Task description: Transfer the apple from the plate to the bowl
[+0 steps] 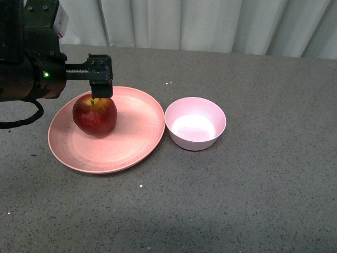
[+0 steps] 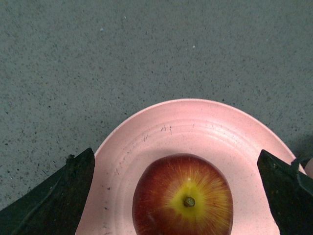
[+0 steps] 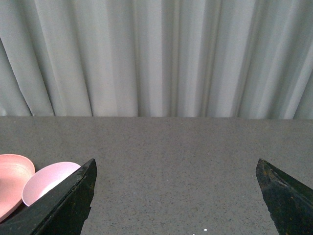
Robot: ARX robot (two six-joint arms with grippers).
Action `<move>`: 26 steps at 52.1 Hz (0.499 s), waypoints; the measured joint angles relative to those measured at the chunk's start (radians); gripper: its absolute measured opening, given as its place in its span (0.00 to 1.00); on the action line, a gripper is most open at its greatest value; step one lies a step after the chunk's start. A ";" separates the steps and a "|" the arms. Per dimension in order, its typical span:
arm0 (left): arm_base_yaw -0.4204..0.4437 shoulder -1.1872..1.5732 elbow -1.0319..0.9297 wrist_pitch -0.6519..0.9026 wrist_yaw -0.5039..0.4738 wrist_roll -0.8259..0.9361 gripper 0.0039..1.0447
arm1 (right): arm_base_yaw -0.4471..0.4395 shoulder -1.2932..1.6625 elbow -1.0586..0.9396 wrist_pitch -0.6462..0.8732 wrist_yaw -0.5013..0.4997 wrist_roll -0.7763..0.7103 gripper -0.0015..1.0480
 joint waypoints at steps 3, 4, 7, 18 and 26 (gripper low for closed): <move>-0.002 0.017 0.019 -0.033 0.016 -0.001 0.94 | 0.000 0.000 0.000 0.000 0.000 0.000 0.91; -0.002 0.021 0.022 -0.040 0.019 0.002 0.94 | 0.000 0.000 0.000 0.000 0.000 0.000 0.91; -0.002 0.032 0.032 -0.066 0.030 0.008 0.94 | 0.000 0.000 0.000 0.000 0.000 0.000 0.91; -0.002 0.047 0.054 -0.141 0.048 0.027 0.94 | 0.000 0.000 0.000 0.000 0.000 0.000 0.91; -0.002 0.064 0.055 -0.144 0.066 0.032 0.94 | 0.000 0.000 0.000 0.000 0.000 0.000 0.91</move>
